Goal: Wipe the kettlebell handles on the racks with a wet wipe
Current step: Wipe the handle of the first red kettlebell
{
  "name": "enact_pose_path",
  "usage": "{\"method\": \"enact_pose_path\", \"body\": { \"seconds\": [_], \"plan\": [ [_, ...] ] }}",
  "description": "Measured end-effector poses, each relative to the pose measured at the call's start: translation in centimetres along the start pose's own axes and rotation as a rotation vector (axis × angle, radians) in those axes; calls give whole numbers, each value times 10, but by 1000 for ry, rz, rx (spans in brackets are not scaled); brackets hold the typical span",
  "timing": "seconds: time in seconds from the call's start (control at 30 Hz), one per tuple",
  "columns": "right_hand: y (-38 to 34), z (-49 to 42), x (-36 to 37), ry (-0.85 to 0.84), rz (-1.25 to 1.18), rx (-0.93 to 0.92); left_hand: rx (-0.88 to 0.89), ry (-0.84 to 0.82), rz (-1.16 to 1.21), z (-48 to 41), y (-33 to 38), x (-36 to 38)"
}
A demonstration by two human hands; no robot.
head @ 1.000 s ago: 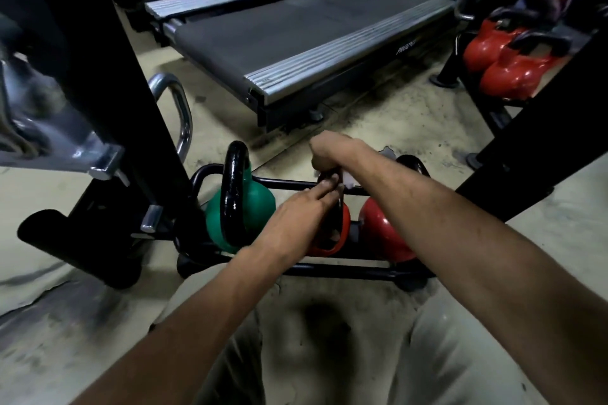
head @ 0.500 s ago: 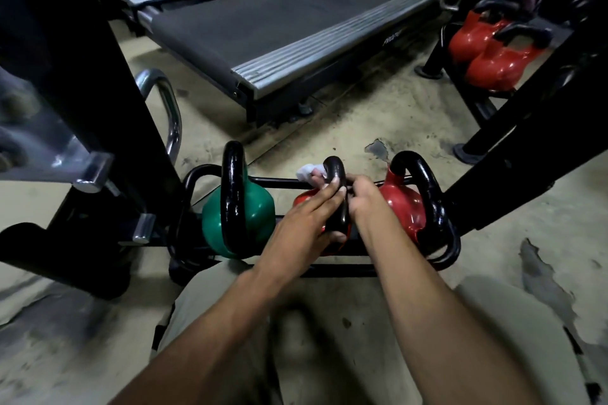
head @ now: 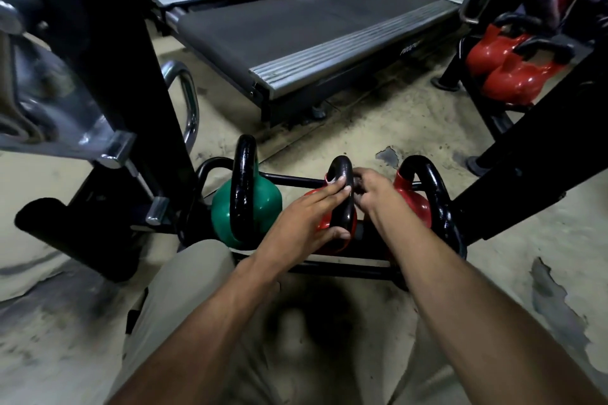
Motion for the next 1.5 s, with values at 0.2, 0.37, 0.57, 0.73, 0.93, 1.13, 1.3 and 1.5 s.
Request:
{"method": "enact_pose_path", "body": {
  "seconds": [0.2,0.37,0.57,0.73,0.93,1.13,1.3,1.5],
  "plan": [
    [-81,40,44,-114,585,-210,-40,4,-28,2,2,-2],
    [-106,56,117,-383,1634,-360,-46,-27,-53,-2,1,-2],
    [-81,64,156,-457,2265,-307,-5,-29,-26,-2,1,-5],
    [-74,47,155,-263,2459,-197,7,-31,12,-2,0,-7],
    [-77,52,158,-373,2466,-145,1,-29,-11,-3,-1,-7],
    [-77,54,162,-290,2528,-263,14,-26,26,-2,-1,-7],
    [-58,52,170,-285,2631,-162,9,-28,62,-3,-2,-7],
    [-87,49,163,-260,2451,-350,10,-37,3,-5,-1,-7]
  ]
}}
Point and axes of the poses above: each hand's wrist, its own z-axis away from the middle knuckle, its own x-axis out of the palm, y = z × x, the point moved 10 cm from there along -z, towards the middle knuckle, and after that the axes turned 14 degrees about -y, right-handed, at the moved point
